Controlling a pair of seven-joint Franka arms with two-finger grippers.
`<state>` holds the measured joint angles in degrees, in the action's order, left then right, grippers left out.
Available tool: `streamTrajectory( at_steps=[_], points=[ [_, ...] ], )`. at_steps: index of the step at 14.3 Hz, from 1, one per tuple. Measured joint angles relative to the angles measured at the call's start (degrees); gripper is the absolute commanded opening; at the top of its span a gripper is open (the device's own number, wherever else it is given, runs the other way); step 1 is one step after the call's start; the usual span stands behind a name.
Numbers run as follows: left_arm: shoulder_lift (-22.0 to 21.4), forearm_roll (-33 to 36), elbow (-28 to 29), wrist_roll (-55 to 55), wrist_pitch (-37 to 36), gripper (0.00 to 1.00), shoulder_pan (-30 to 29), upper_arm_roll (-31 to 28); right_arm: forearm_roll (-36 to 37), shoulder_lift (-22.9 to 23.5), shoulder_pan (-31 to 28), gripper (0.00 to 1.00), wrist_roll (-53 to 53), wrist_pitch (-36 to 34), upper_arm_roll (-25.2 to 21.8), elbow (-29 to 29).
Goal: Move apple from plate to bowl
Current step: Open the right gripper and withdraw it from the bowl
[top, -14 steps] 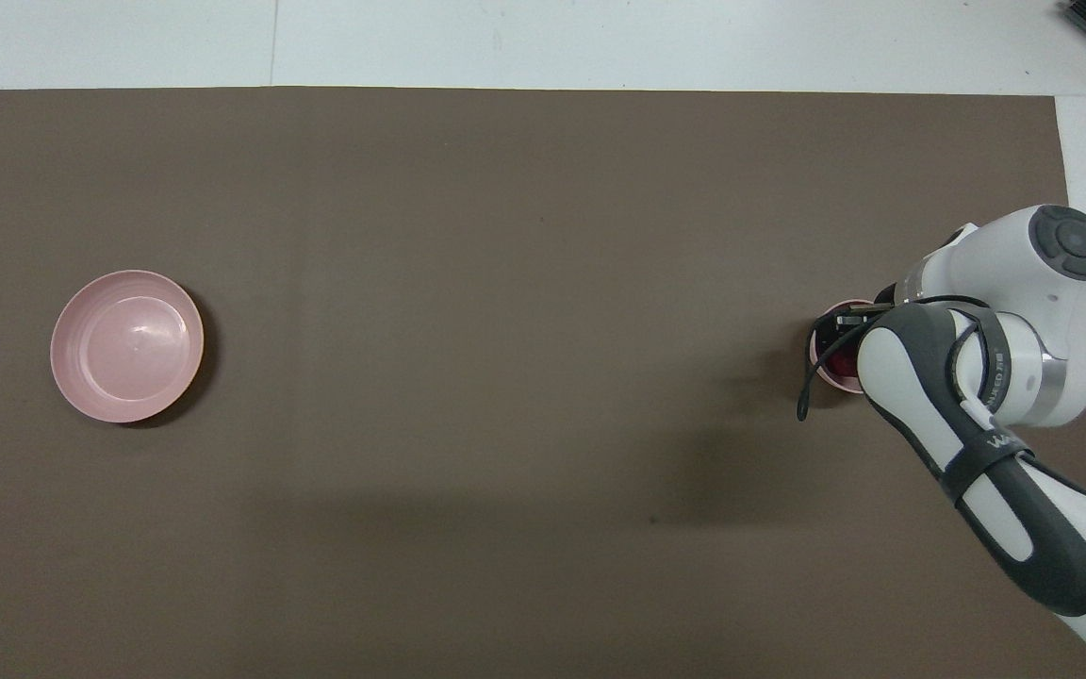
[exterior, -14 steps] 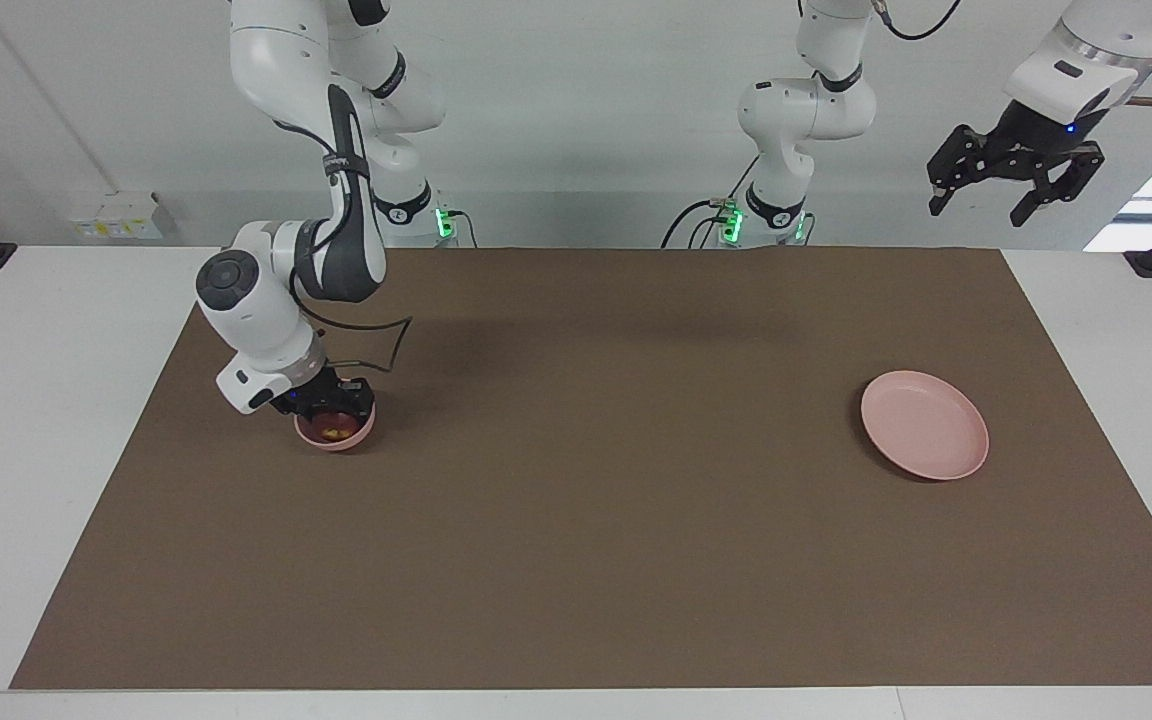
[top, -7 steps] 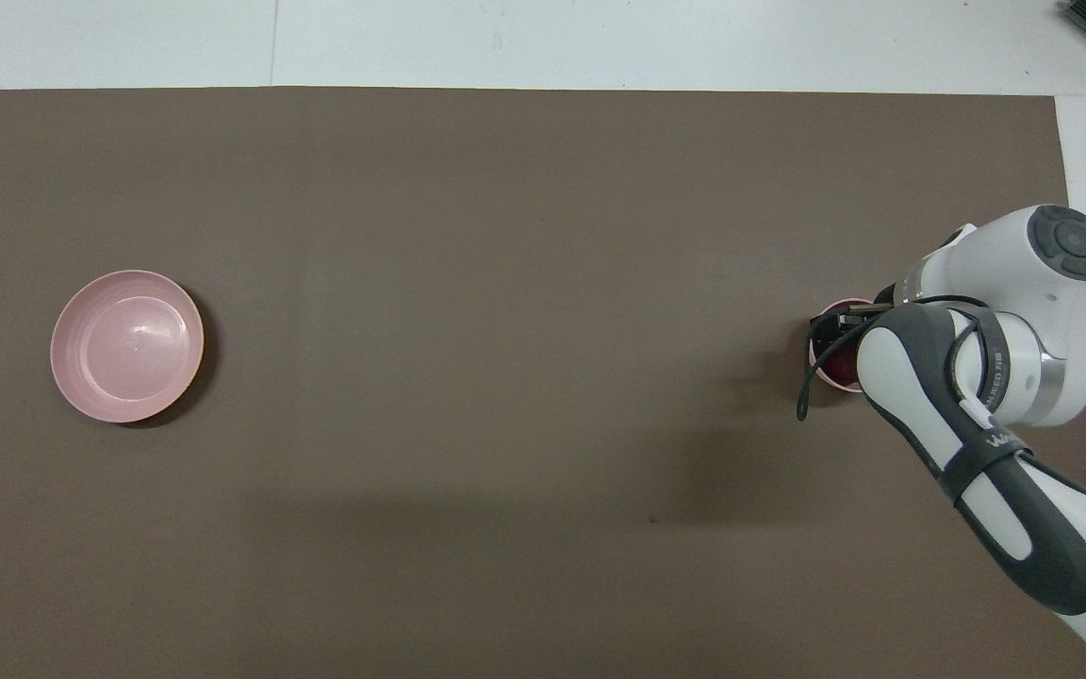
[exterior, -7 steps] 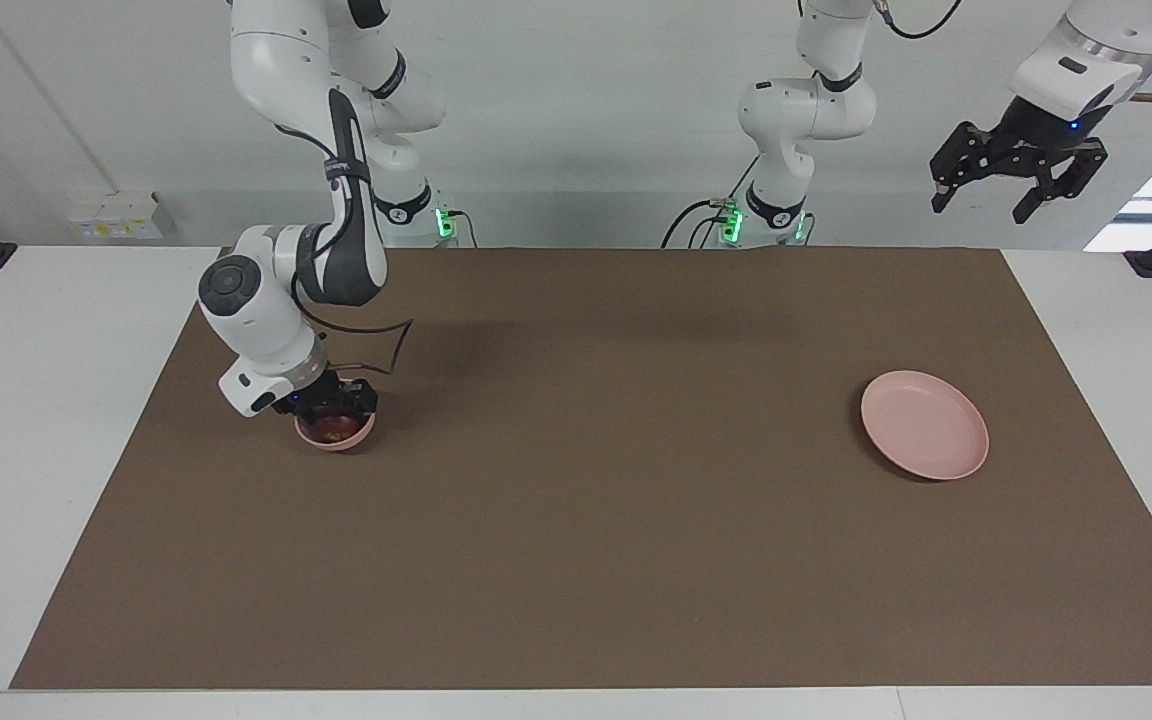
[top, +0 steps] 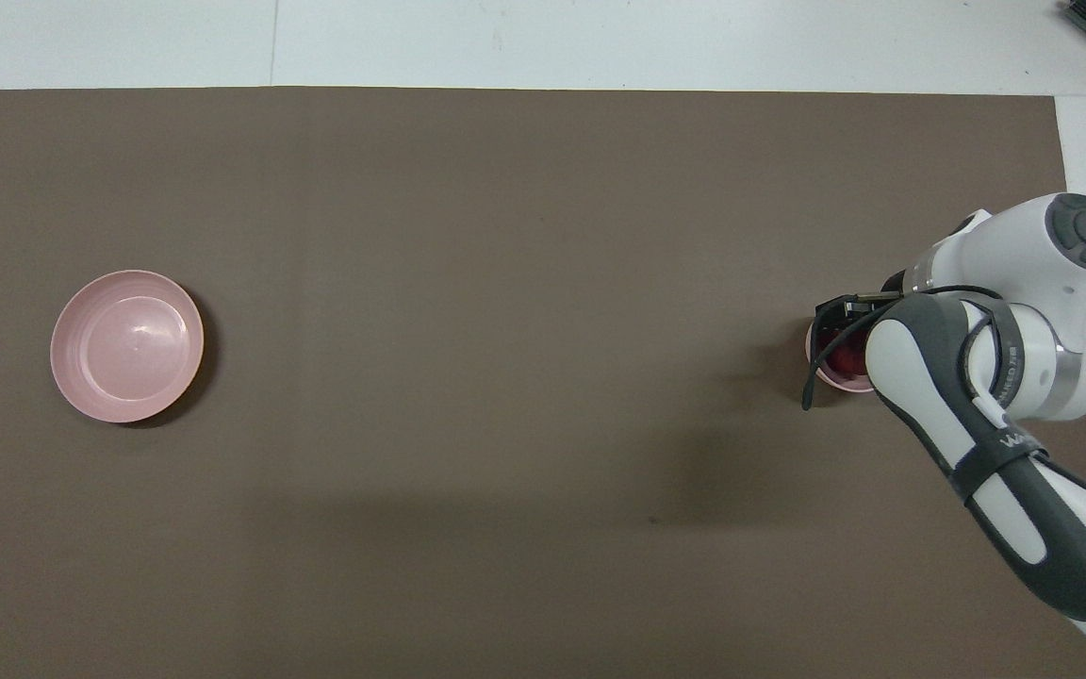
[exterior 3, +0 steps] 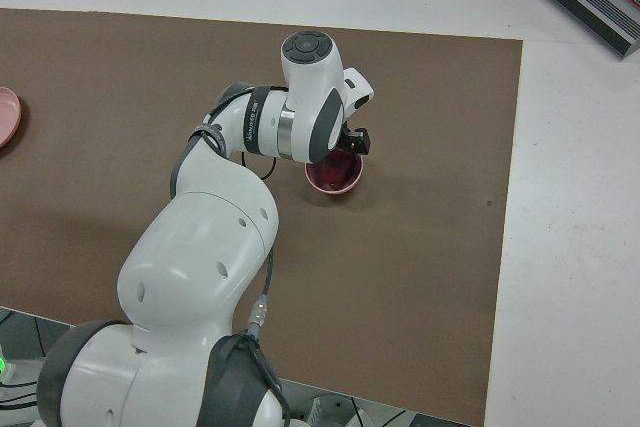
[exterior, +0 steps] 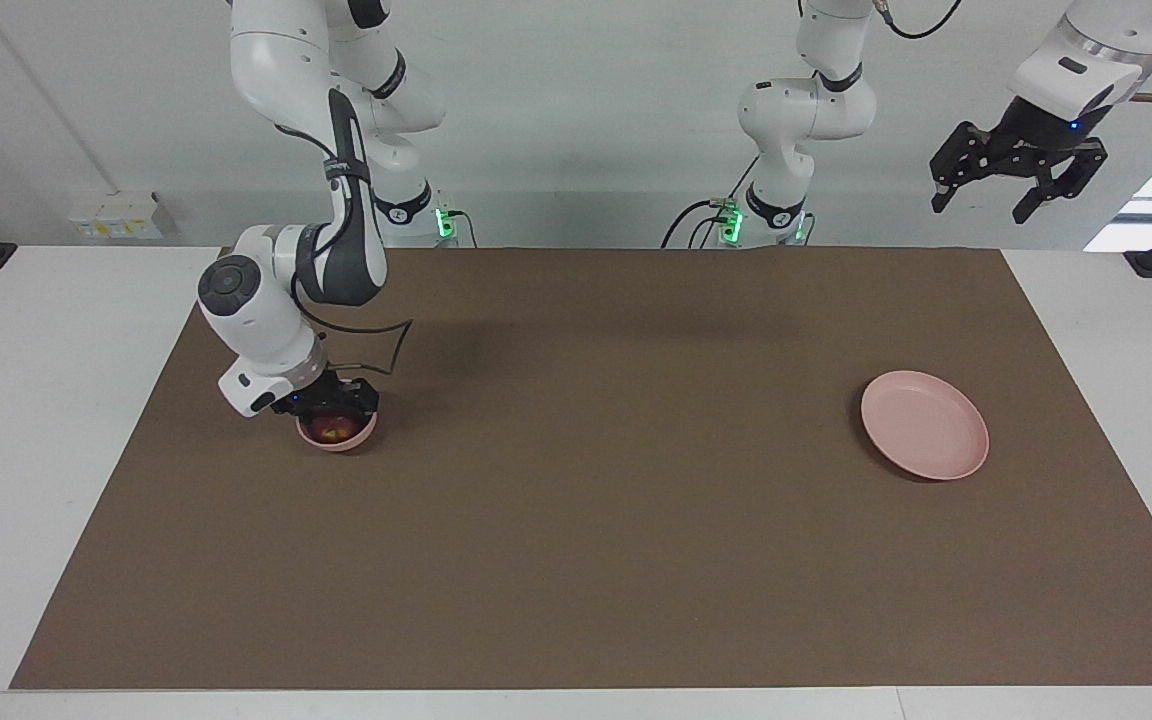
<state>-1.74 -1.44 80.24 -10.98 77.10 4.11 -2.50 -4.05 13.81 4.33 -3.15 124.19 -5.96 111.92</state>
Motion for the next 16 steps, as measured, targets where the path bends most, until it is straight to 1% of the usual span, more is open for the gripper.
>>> streamTrajectory(
  at_steps=[2,4,6,10,12,16],
  points=[
    [0.0,0.0,0.0,0.0,0.0,1.0,0.0,0.0,1.2,-1.8,0.1,1.0,0.0,-4.1,0.0,-2.6],
    [0.0,0.0,0.0,0.0,0.0,1.0,0.0,0.0,3.3,-3.9,0.1,1.0,0.0,-10.2,0.0,-6.3],
    [0.0,0.0,0.0,0.0,0.0,1.0,0.0,0.0,3.6,-6.4,0.0,1.0,0.0,-15.6,-0.1,-9.6],
    [0.0,0.0,0.0,0.0,0.0,1.0,0.0,0.0,3.7,-13.2,-0.3,1.0,0.0,-23.8,-0.4,-12.1],
    [0.0,0.0,0.0,0.0,0.0,1.0,0.0,0.0,3.7,-15.7,-0.4,1.0,0.0,-28.8,-0.9,-14.5],
    [0.0,0.0,0.0,0.0,0.0,1.0,0.0,0.0,3.7,-16.7,-1.0,1.0,0.0,-36.9,-1.8,-22.2]
  ],
)
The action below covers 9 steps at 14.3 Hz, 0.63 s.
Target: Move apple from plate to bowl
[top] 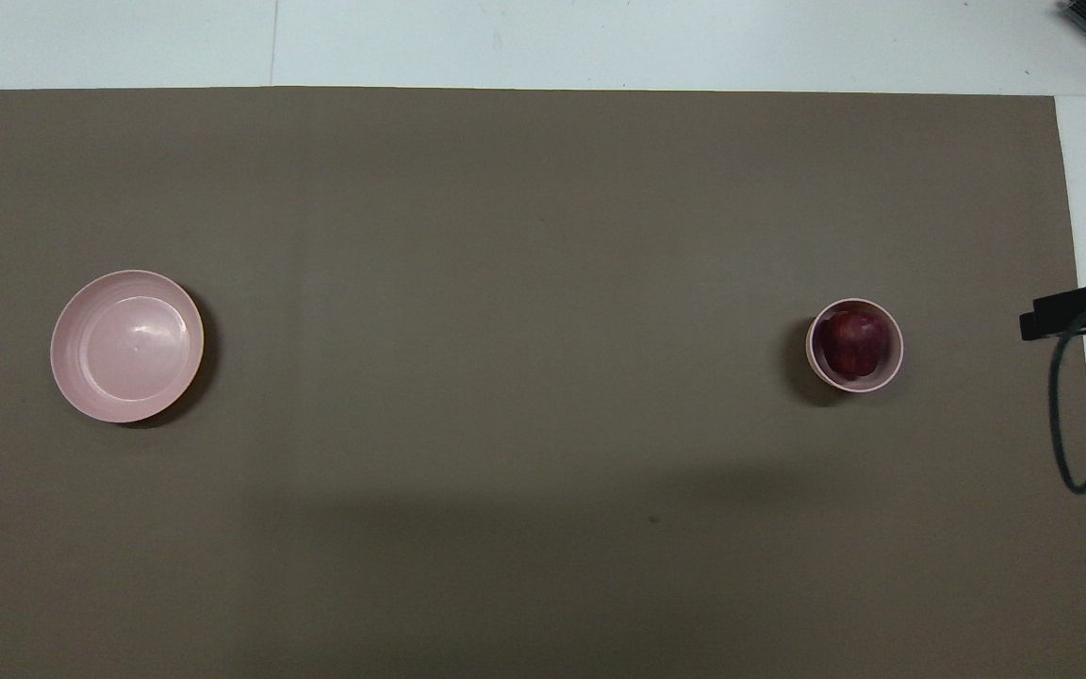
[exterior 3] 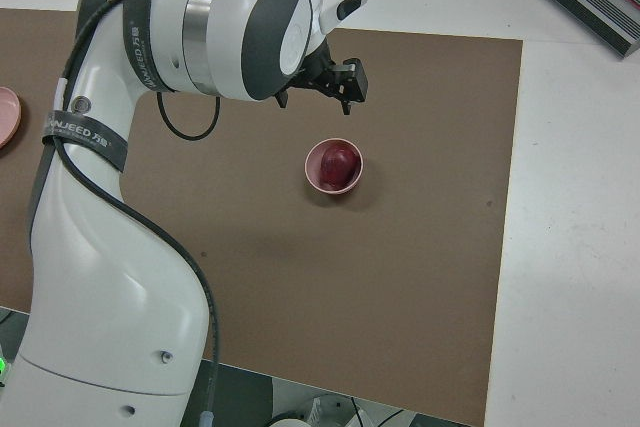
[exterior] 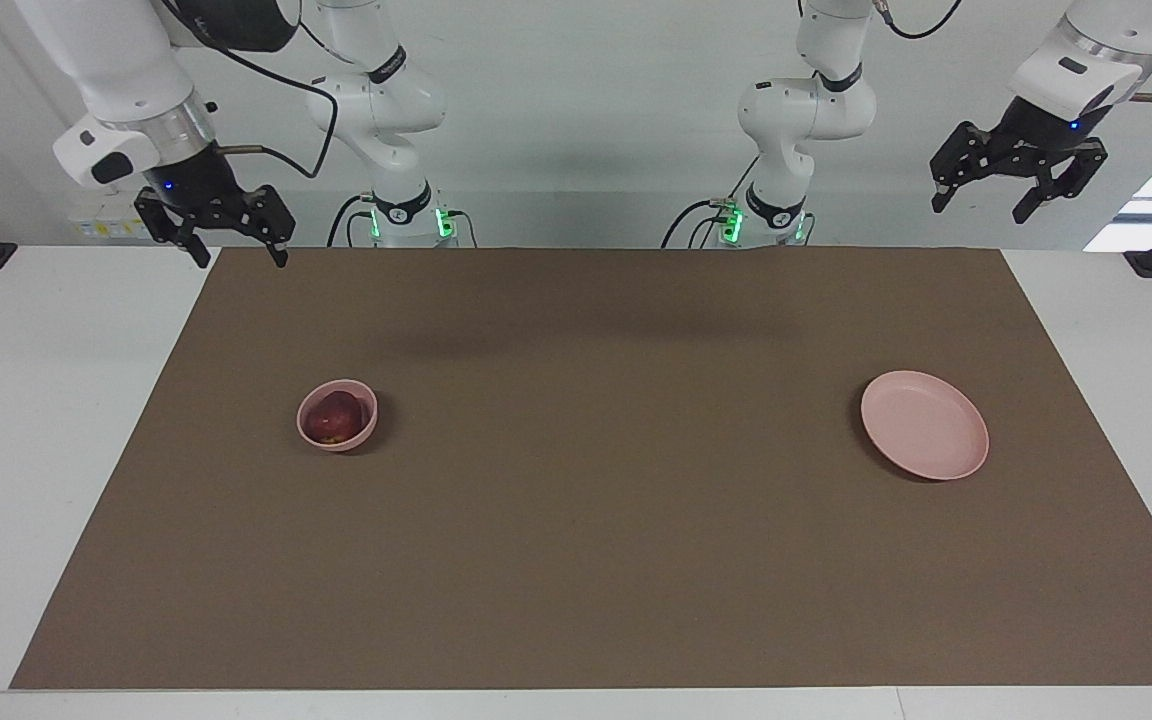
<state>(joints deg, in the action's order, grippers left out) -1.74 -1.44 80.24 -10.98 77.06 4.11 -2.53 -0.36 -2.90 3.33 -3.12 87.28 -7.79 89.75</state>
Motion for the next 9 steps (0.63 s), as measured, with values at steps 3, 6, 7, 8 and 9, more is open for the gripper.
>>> streamTrajectory(
  at_steps=[3,6,7,8,9],
  points=[
    [0.0,0.0,0.0,0.0,0.0,1.0,0.0,0.0,0.0,-0.1,0.0,1.0,0.0,-3.5,-0.2,-3.8],
    [0.0,0.0,0.0,0.0,0.0,1.0,0.0,0.0,0.2,-0.9,-0.2,1.0,0.0,-4.4,-0.3,-4.1],
    [0.0,0.0,0.0,0.0,0.0,1.0,0.0,0.0,0.3,-1.0,-0.4,1.0,0.0,-4.5,-0.3,-4.0],
    [0.0,0.0,0.0,0.0,0.0,1.0,0.0,0.0,0.3,-1.1,-0.6,1.0,0.0,-4.6,-0.3,-3.9],
    [0.0,0.0,0.0,0.0,0.0,1.0,0.0,0.0,0.4,-1.1,-0.7,1.0,0.0,-4.6,-0.3,-3.7]
  ],
)
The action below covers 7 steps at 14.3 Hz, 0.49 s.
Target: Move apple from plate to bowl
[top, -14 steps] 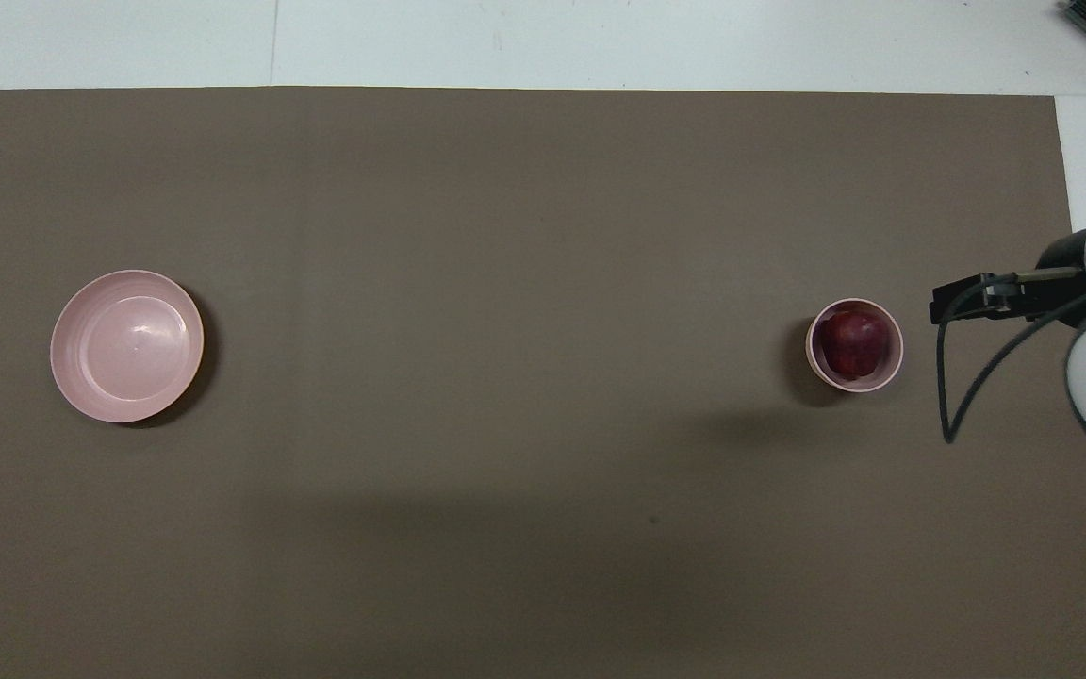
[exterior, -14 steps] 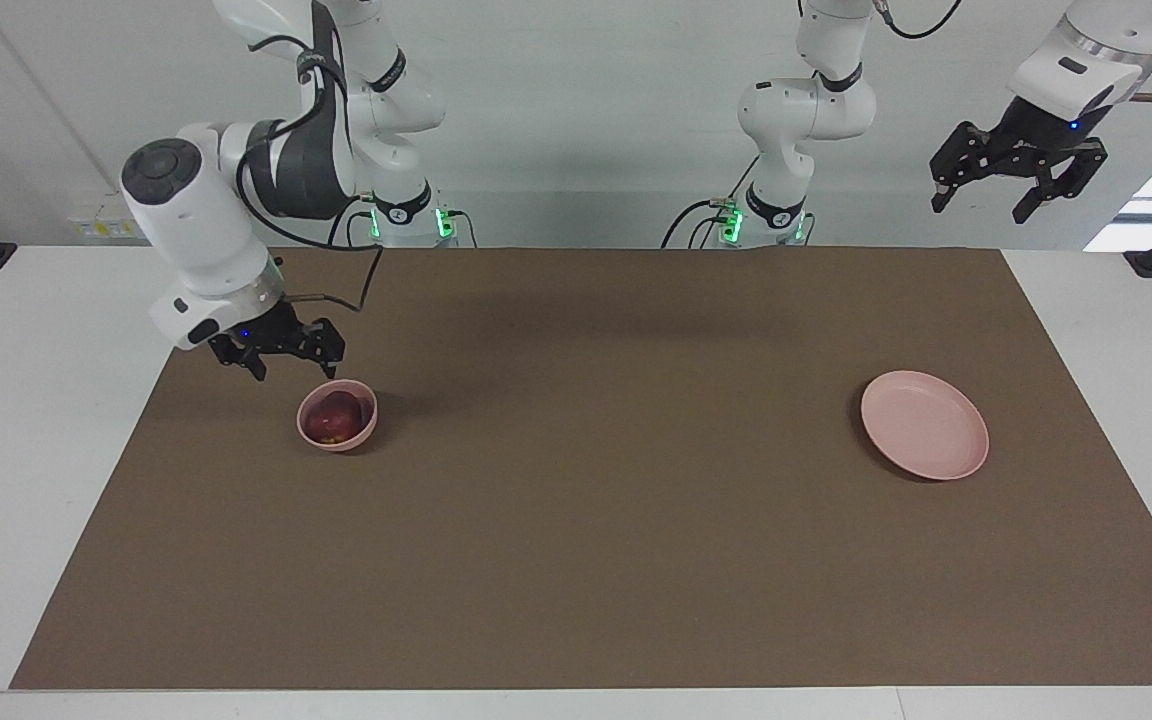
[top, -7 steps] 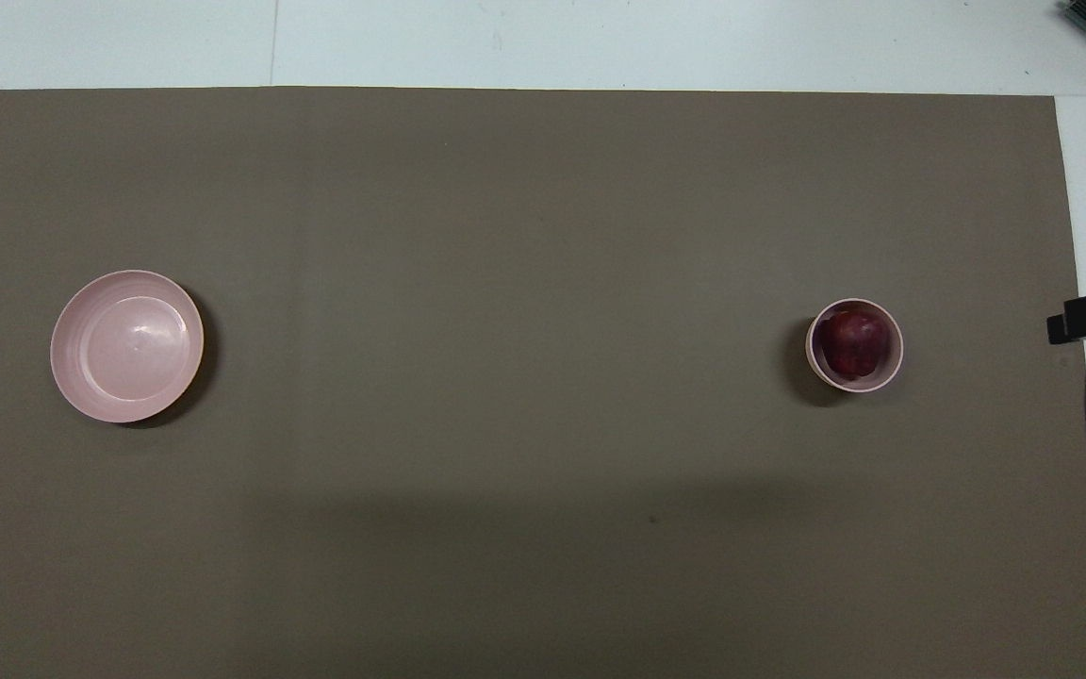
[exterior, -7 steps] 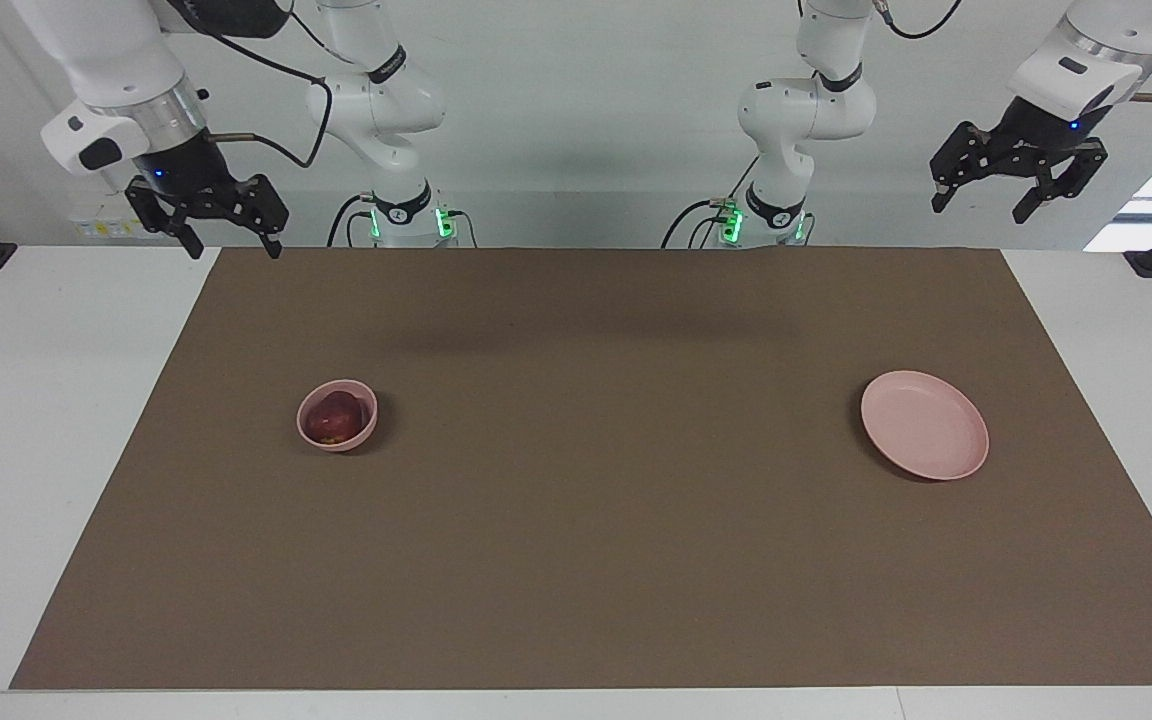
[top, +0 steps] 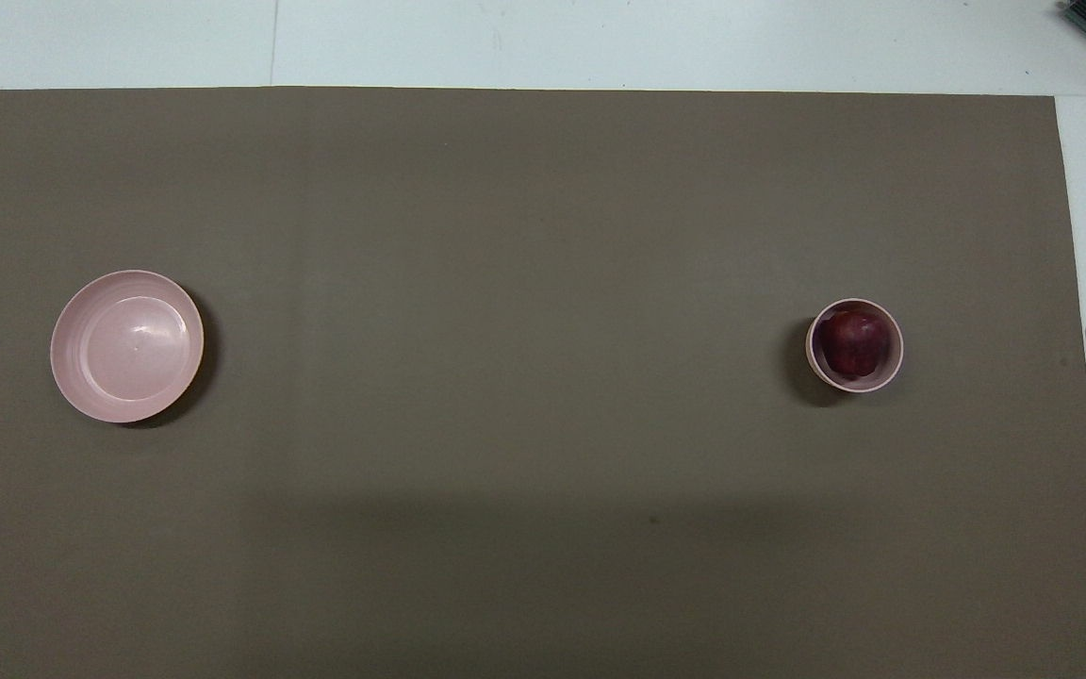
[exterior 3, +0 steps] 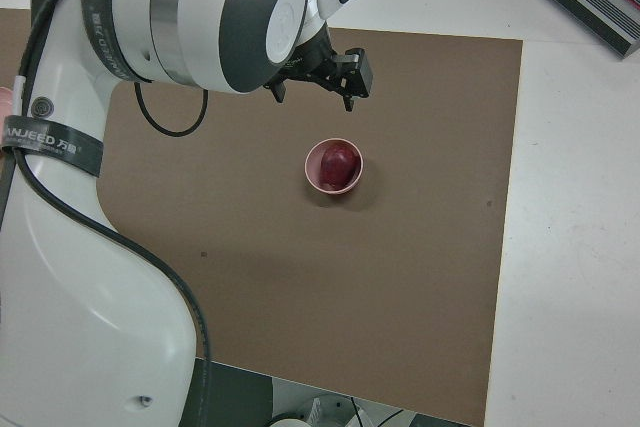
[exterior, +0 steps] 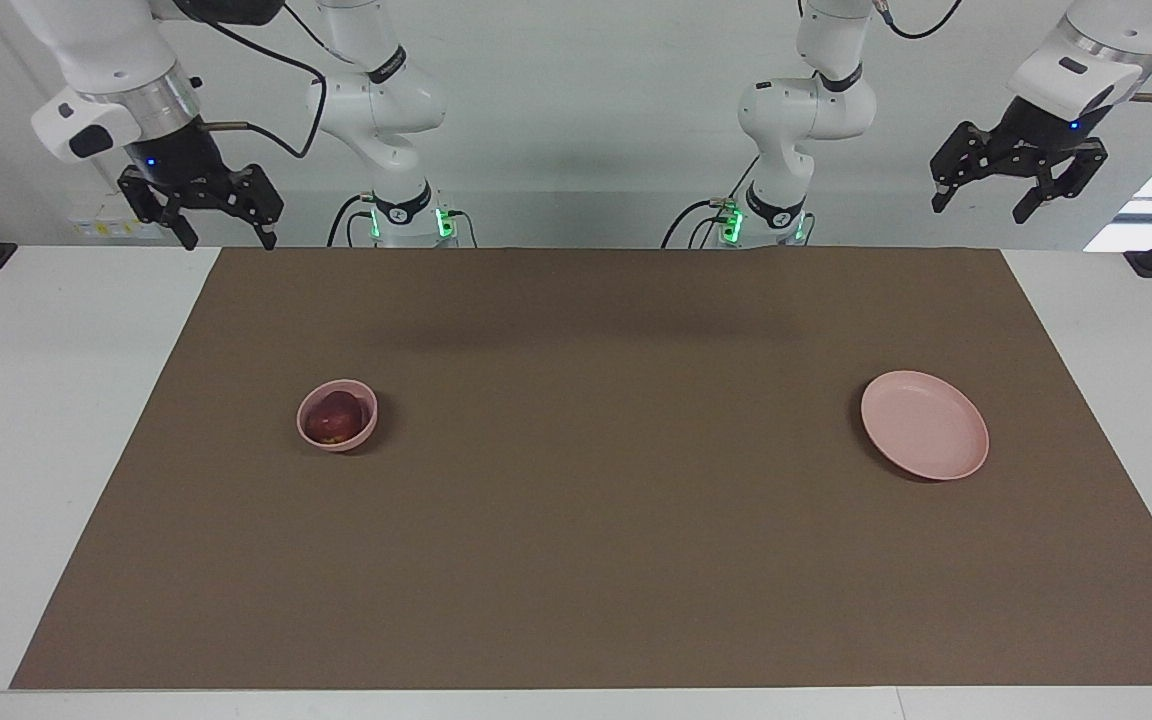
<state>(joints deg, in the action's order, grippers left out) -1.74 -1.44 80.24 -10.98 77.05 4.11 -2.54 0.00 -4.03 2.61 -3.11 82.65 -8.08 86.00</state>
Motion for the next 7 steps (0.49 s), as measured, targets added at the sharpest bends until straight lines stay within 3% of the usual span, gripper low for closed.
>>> streamTrajectory(
  at_steps=[7],
  points=[
    [0.0,0.0,0.0,0.0,0.0,1.0,0.0,0.0,0.1,-2.0,-0.1,1.0,0.0,-0.2,-0.1,2.9]
  ],
)
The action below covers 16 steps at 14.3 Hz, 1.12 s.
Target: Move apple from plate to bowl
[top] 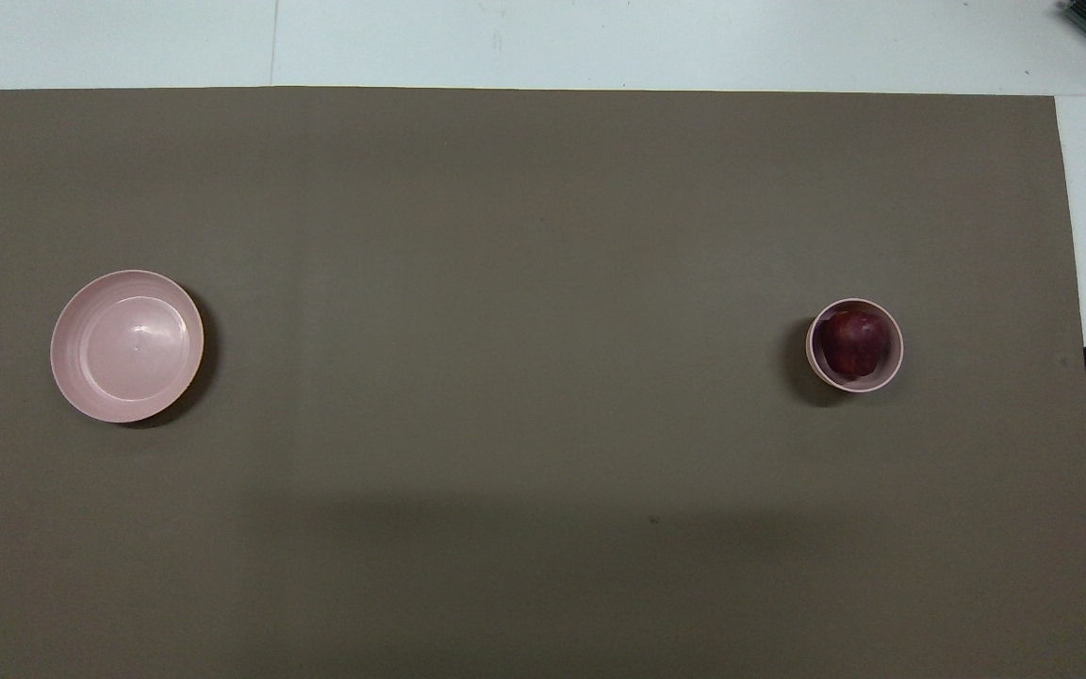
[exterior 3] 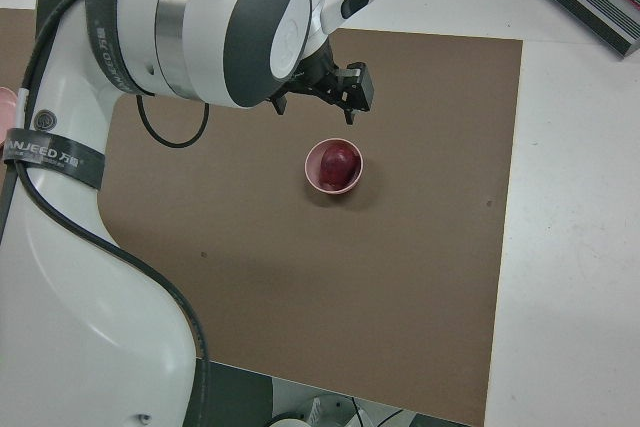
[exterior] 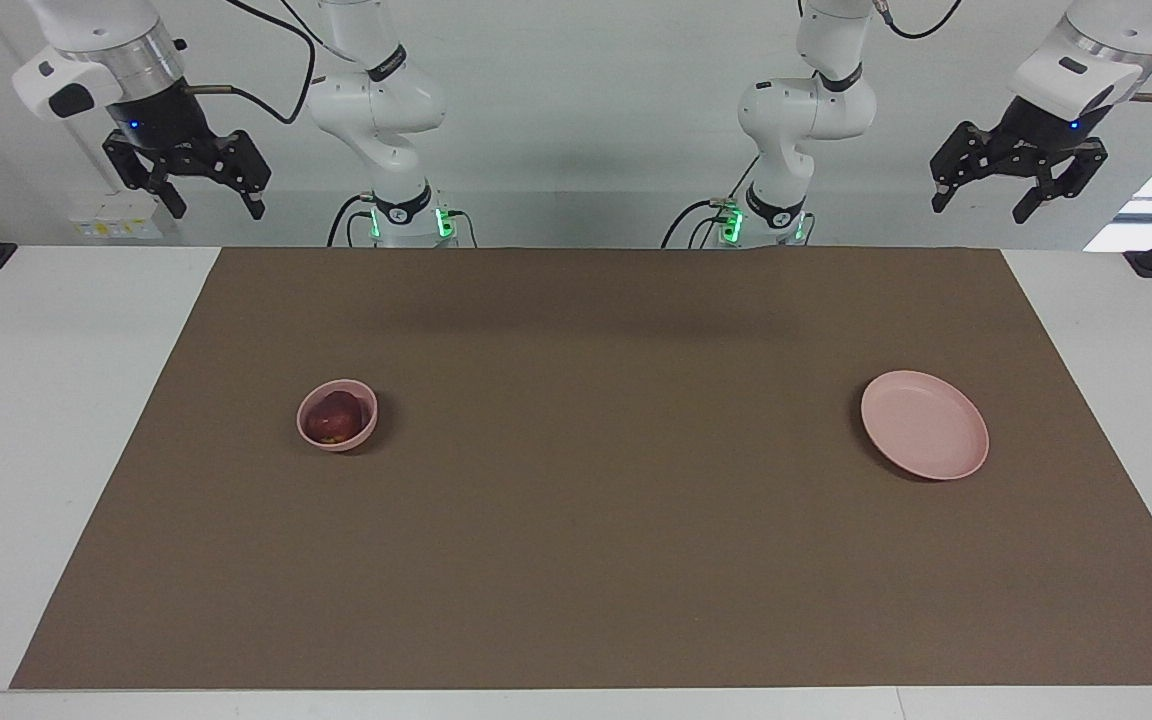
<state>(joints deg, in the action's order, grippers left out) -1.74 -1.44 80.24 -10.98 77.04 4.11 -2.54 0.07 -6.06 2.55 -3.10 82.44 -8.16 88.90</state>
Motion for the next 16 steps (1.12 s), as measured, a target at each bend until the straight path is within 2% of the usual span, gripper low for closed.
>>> streamTrajectory(
  at_steps=[16],
  points=[
    [0.0,0.0,0.0,0.0,0.0,1.0,0.0,0.0,2.1,-0.1,0.3,1.0,-0.5,-0.1,0.9,0.1]
  ],
)
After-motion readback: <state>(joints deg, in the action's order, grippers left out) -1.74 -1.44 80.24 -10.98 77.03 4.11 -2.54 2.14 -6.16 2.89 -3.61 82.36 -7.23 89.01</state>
